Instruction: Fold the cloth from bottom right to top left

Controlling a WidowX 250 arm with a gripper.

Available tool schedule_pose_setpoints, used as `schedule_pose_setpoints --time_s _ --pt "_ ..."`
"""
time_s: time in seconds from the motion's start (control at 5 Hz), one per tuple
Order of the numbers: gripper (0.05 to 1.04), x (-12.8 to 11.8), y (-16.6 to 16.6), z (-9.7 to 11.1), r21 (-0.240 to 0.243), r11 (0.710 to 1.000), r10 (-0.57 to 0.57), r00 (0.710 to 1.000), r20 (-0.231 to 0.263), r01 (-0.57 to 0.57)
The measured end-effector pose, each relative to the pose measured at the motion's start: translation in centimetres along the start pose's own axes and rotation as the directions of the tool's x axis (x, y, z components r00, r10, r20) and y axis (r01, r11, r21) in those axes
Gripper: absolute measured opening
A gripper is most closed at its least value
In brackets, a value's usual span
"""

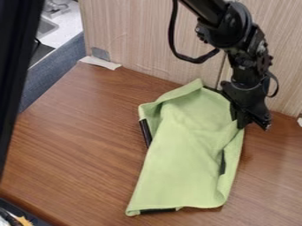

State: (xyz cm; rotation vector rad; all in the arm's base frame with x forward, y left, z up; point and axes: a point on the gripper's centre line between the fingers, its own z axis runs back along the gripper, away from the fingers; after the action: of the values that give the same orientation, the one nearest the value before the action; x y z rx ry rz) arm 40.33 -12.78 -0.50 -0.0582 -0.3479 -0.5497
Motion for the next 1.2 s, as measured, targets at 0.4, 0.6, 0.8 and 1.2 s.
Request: schedule_pose_setpoints --time_s 0.4,0.6,0.8,1.2 --pt "0.059 0.1 0.5 4.8 0.065 0.998 -0.026 0.997 0.071 0.022" --pt "0.059 -1.2 0.3 8.2 0.094 0.995 -0.041 0.993 0.111 0.031" --pt "0.059 -3.4 1.3 10.2 0.114 0.993 -0.020 0.991 0.132 0.005" --pt "0.059 -9.0 1.8 12.3 0.127 0.992 -0.045 0.989 0.143 0.027"
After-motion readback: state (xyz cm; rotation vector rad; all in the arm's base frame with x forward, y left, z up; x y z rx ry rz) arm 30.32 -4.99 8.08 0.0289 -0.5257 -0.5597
